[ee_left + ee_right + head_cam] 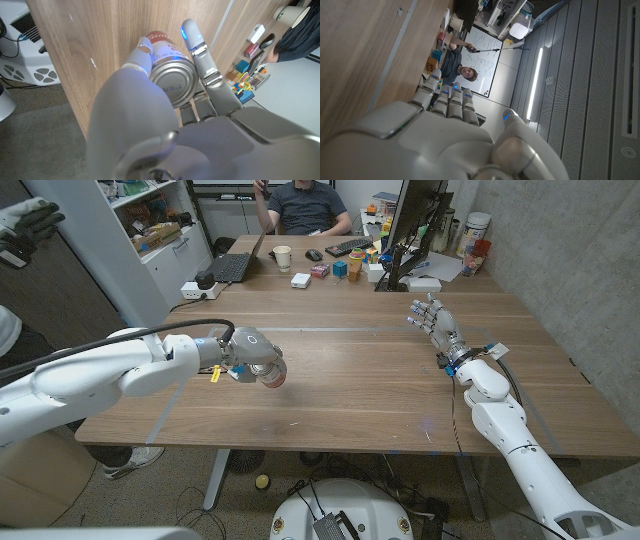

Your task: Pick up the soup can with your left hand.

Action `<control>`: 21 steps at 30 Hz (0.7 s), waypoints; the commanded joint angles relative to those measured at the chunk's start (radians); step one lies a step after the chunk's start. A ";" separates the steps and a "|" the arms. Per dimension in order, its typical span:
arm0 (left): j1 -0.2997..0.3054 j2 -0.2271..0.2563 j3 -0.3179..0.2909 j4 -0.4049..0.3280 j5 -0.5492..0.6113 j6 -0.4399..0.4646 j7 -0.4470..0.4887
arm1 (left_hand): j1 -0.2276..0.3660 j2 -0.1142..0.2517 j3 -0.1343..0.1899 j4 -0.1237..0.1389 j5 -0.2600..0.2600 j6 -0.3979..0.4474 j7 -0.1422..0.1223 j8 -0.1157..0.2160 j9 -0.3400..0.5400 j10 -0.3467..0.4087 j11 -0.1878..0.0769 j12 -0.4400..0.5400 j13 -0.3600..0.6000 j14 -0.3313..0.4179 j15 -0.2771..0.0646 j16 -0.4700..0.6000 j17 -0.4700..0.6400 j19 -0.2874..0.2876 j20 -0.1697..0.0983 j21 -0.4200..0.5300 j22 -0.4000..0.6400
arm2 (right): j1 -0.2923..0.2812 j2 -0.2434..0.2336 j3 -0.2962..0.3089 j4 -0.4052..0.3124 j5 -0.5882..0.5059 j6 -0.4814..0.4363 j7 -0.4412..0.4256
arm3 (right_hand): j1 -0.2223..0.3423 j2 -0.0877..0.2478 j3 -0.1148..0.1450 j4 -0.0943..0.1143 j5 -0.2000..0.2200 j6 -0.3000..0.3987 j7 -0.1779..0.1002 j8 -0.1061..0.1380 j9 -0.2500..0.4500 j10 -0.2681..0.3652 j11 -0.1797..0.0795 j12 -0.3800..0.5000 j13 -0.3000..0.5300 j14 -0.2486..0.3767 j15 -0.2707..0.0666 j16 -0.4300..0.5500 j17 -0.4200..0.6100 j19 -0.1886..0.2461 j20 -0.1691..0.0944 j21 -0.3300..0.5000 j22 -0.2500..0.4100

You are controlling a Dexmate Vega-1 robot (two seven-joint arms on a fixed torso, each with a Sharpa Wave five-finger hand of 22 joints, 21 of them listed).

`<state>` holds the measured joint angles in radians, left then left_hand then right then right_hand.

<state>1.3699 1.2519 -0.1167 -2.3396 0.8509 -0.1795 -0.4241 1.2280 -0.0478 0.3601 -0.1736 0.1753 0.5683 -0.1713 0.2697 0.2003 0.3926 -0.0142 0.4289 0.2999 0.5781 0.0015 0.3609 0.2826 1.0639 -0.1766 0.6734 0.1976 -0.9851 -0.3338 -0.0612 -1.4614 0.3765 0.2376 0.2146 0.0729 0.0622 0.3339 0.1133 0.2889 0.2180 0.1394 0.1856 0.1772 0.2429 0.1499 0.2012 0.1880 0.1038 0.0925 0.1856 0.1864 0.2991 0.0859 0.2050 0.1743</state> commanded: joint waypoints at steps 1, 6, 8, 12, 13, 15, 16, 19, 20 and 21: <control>-0.019 -0.147 -0.078 -0.019 0.058 -0.077 -0.061 | 0.128 0.151 0.024 0.024 0.003 0.258 0.260 -0.004 0.001 0.012 0.004 0.006 0.004 0.071 -0.223 -0.005 0.002 0.002 -0.033 0.008 0.003 | 0.008 0.009 0.011 0.024 0.007 0.020 0.011 | -0.002 -0.001 -0.005 -0.004 0.004 -0.006 0.006 0.002 0.003 0.005 -0.004 -0.003 0.005 0.005 0.001 0.006 -0.001 0.005 0.000 0.000 0.002; -0.041 -0.183 -0.095 -0.023 0.057 -0.102 -0.087 | 0.127 0.152 0.027 0.023 0.003 0.257 0.256 -0.009 0.001 0.020 0.004 0.008 0.006 0.079 -0.223 -0.005 0.001 0.004 -0.032 0.014 0.003 | 0.014 0.011 0.012 0.032 0.006 0.024 0.012 | -0.002 0.000 -0.005 -0.004 0.004 -0.006 0.006 0.002 0.003 0.006 -0.005 -0.002 0.005 0.005 0.001 0.006 -0.001 0.004 0.000 0.000 0.002; -0.051 -0.195 -0.102 -0.021 0.045 -0.112 -0.099 | 0.127 0.152 0.027 0.022 0.003 0.255 0.254 -0.011 0.001 0.023 0.003 0.008 0.007 0.081 -0.223 -0.005 0.001 0.004 -0.032 0.016 0.002 | 0.017 0.012 0.013 0.036 0.006 0.027 0.014 | -0.002 0.000 -0.005 -0.004 0.005 -0.006 0.006 0.002 0.003 0.006 -0.005 -0.002 0.005 0.005 0.000 0.006 -0.001 0.004 0.000 0.000 0.002; -0.067 -0.221 -0.113 -0.023 0.042 -0.131 -0.106 | 0.126 0.153 0.029 0.022 0.004 0.256 0.250 -0.014 0.002 0.027 0.008 0.007 0.006 0.086 -0.224 -0.005 0.000 0.005 -0.032 0.020 0.002 | 0.022 0.013 0.014 0.044 0.007 0.031 0.016 | -0.002 0.001 -0.005 -0.003 0.005 -0.006 0.006 0.002 0.003 0.007 -0.006 -0.002 0.005 0.004 -0.001 0.005 -0.001 0.005 0.000 0.000 0.002; -0.069 -0.227 -0.116 -0.027 0.055 -0.133 -0.105 | 0.126 0.154 0.030 0.023 0.004 0.256 0.250 -0.015 0.002 0.029 0.010 0.007 0.006 0.087 -0.223 -0.005 0.000 0.005 -0.031 0.021 0.002 | 0.024 0.014 0.014 0.047 0.007 0.032 0.017 | -0.002 0.002 -0.004 -0.003 0.005 -0.006 0.006 0.002 0.003 0.007 -0.006 -0.002 0.005 0.005 -0.001 0.006 -0.001 0.005 0.000 0.000 0.002; -0.077 -0.238 -0.119 -0.027 0.051 -0.136 -0.112 | 0.125 0.154 0.030 0.023 0.004 0.256 0.249 -0.015 0.002 0.030 0.009 0.006 0.006 0.088 -0.223 -0.005 0.000 0.005 -0.031 0.022 0.002 | 0.028 0.016 0.015 0.053 0.007 0.037 0.019 | -0.002 0.002 -0.004 -0.003 0.005 -0.006 0.006 0.002 0.003 0.007 -0.006 -0.002 0.005 0.005 -0.001 0.006 -0.001 0.005 0.000 0.000 0.002; -0.080 -0.243 -0.120 -0.028 0.057 -0.138 -0.114 | 0.124 0.155 0.031 0.023 0.004 0.255 0.249 -0.017 0.002 0.032 0.008 0.006 0.006 0.091 -0.223 -0.005 0.000 0.005 -0.031 0.023 0.001 | 0.029 0.016 0.015 0.055 0.007 0.038 0.019 | -0.002 0.002 -0.004 -0.003 0.005 -0.006 0.006 0.002 0.003 0.006 -0.006 -0.003 0.005 0.005 -0.001 0.006 -0.001 0.005 0.000 0.000 0.002; -0.090 -0.254 -0.117 -0.029 0.062 -0.143 -0.123 | 0.123 0.157 0.032 0.024 0.004 0.257 0.250 -0.018 0.002 0.035 0.007 0.005 0.005 0.095 -0.223 -0.004 -0.001 0.005 -0.031 0.026 0.001 | 0.035 0.018 0.016 0.064 0.008 0.044 0.021 | -0.002 0.003 -0.004 -0.003 0.006 -0.006 0.006 0.002 0.003 0.007 -0.006 -0.002 0.005 0.005 -0.002 0.006 -0.001 0.005 -0.001 0.000 0.002; -0.093 -0.256 -0.116 -0.029 0.066 -0.145 -0.125 | 0.122 0.157 0.032 0.024 0.004 0.257 0.250 -0.018 0.002 0.036 0.007 0.005 0.005 0.096 -0.223 -0.004 -0.001 0.004 -0.031 0.027 0.001 | 0.037 0.018 0.016 0.067 0.009 0.045 0.023 | -0.002 0.003 -0.004 -0.003 0.006 -0.006 0.006 0.002 0.003 0.007 -0.006 -0.002 0.005 0.005 -0.001 0.005 -0.001 0.005 0.000 0.000 0.002; -0.096 -0.258 -0.115 -0.030 0.071 -0.147 -0.127 | 0.122 0.158 0.033 0.025 0.004 0.258 0.250 -0.019 0.002 0.035 0.007 0.005 0.005 0.097 -0.223 -0.005 -0.001 0.004 -0.031 0.027 0.001 | 0.039 0.019 0.016 0.069 0.009 0.046 0.023 | -0.002 0.004 -0.004 -0.003 0.006 -0.006 0.006 0.002 0.003 0.007 -0.006 -0.003 0.005 0.004 -0.002 0.005 -0.001 0.005 -0.001 0.000 0.002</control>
<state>1.3106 1.0512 -0.2173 -2.3631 0.9056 -0.2940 -0.5196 1.2241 -0.0439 0.3599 -0.1734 0.1739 0.5723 -0.1675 0.2543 0.1999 0.4195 -0.0054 0.4326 0.3013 0.5973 0.0138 0.3552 0.2783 1.0651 -0.1753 0.6956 0.1951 -0.9623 -0.3206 -0.0479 -1.4171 0.3829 0.2697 0.2306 0.0729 0.0623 0.3339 0.1133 0.2889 0.2180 0.1394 0.1856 0.1772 0.2429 0.1499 0.2012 0.1880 0.1037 0.0925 0.1856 0.1864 0.2990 0.0859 0.2050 0.1743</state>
